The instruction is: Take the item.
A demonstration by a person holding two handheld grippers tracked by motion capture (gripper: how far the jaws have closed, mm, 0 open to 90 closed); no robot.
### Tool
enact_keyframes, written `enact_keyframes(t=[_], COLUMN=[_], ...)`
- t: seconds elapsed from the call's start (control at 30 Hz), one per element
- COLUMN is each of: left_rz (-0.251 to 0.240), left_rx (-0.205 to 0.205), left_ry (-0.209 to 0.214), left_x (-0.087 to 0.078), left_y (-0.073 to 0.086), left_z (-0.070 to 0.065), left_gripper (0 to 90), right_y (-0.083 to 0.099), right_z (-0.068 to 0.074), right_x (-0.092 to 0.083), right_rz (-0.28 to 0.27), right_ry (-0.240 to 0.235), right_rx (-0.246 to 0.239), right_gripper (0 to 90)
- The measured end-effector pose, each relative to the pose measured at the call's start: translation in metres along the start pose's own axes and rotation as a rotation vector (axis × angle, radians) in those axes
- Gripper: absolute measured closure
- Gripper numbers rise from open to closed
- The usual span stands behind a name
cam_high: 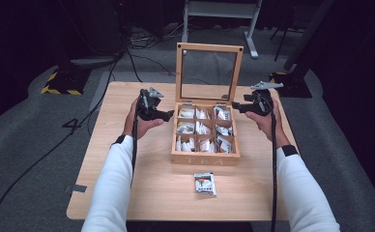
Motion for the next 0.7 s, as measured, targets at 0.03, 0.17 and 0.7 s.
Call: enact_keyframes(t=[0.03, 0.17, 0.7], left_rz=[0.008, 0.011, 0.029], left_rx=[0.006, -0.004, -0.049], left_ry=[-0.006, -0.028, -0.038], left_x=[0.003, 0.011, 0.056], left_y=[-0.003, -0.016, -0.046], left_z=[0.001, 0.004, 0.002], left_gripper=[18.9, 19.9, 20.8], right_y=[-0.002, -0.005, -0.014], right_z=[-0.002, -0.008, -0.011], right_x=[0.003, 0.014, 0.040], right_rz=[0.003, 0.021, 0.038], right_ry=[0.006, 0.012, 0.034], right_rx=[0.007, 0.046, 0.075], right_gripper=[30.1, 29.3, 30.7])
Point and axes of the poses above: each handheld gripper's, and its own axes: x roughly forward along the jaws, y roughly out of its underside, z roughly to its left, the point moved 1 cm from there along x, roughly forward along the jaws, and after that the axes turned 10 degrees about y, right-handed, at the moved point
